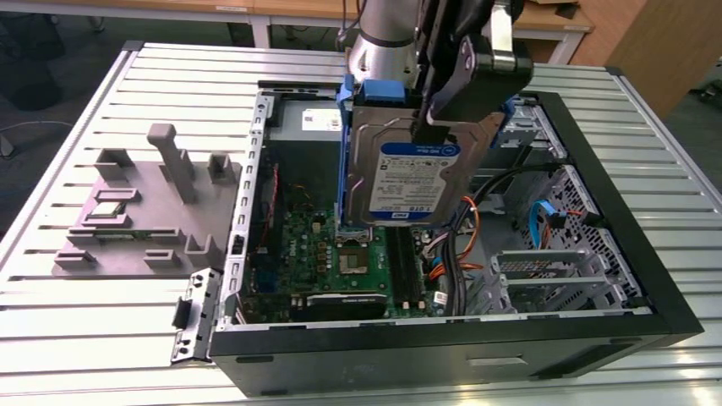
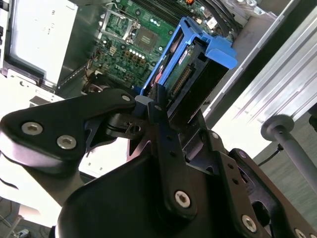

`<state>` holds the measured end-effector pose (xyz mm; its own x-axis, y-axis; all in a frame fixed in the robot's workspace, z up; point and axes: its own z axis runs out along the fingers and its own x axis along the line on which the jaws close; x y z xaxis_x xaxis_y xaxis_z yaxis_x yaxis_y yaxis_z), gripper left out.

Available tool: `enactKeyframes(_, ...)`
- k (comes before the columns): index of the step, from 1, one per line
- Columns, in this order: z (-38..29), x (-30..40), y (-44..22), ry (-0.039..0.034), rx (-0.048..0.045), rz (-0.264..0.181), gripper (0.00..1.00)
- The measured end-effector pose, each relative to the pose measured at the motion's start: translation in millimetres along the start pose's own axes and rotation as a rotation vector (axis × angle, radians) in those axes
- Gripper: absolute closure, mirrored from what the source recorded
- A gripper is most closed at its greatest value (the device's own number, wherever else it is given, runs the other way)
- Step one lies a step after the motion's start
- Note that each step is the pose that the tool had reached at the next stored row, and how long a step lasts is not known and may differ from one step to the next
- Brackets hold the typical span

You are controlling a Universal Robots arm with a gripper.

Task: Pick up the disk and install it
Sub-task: 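Pick up the disk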

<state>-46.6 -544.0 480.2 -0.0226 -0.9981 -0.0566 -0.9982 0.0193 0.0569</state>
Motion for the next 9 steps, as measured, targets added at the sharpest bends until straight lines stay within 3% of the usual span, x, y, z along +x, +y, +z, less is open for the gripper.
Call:
enactKeyframes(5,-0.3,7.3,-0.1,0.0001,0.0,0.0,0.65)
enactKeyframes(9,-0.2,7.7,-1.0,0.0001,-0.0001,0.0,0.65)
